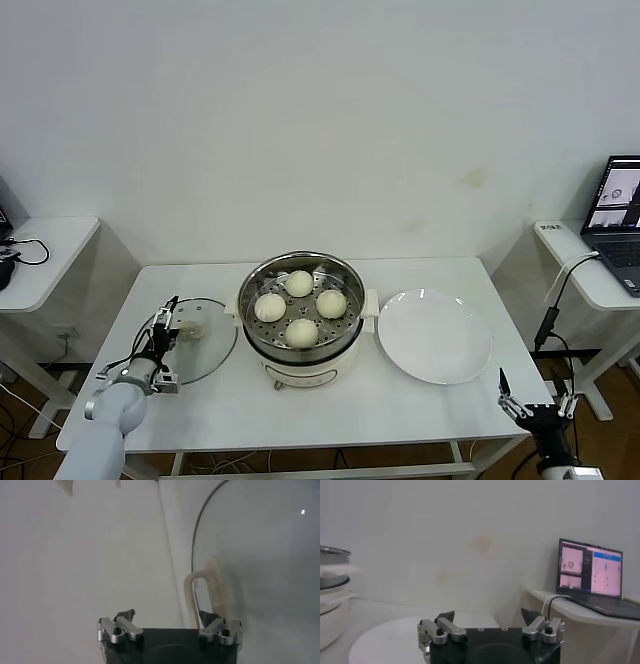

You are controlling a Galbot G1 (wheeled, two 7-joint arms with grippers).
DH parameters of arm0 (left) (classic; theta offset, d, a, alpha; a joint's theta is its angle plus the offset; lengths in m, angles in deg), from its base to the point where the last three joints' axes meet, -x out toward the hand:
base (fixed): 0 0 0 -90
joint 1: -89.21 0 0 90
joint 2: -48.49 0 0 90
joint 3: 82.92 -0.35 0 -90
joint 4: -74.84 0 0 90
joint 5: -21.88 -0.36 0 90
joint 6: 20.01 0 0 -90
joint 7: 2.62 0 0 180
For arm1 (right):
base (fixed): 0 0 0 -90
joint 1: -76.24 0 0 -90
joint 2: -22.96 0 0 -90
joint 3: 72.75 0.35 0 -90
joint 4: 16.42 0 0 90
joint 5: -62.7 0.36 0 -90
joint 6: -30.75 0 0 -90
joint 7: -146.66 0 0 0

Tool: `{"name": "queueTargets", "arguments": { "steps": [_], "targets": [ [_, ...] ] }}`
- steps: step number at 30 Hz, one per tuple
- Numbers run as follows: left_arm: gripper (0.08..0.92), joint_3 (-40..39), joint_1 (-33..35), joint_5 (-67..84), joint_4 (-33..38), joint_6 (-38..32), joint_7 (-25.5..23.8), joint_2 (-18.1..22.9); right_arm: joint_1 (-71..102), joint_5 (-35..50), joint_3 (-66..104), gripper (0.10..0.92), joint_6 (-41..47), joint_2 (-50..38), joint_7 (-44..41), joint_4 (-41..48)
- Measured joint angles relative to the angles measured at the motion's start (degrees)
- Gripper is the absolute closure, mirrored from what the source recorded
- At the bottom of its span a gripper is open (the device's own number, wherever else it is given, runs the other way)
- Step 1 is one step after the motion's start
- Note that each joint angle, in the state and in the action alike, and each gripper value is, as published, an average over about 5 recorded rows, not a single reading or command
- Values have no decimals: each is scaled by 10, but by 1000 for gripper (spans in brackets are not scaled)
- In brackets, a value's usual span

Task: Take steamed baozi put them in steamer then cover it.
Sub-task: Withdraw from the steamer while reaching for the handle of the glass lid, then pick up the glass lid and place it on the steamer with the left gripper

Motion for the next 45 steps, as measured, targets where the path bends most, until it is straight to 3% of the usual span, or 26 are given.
{"name": "queueTargets", "arguments": {
  "steps": [6,29,45],
  "targets": [
    [210,-4,-12,1,-14,0,-4,3,0,-1,-3,202,-1,3,0,2],
    [843,16,2,20,-17,-7,17,6,-1,-1,-17,203,0,-1,-3,-1],
    [857,71,97,93,143,38,-20,-49,-8,-2,-42,203,6,-18,-6,-6]
  ]
}}
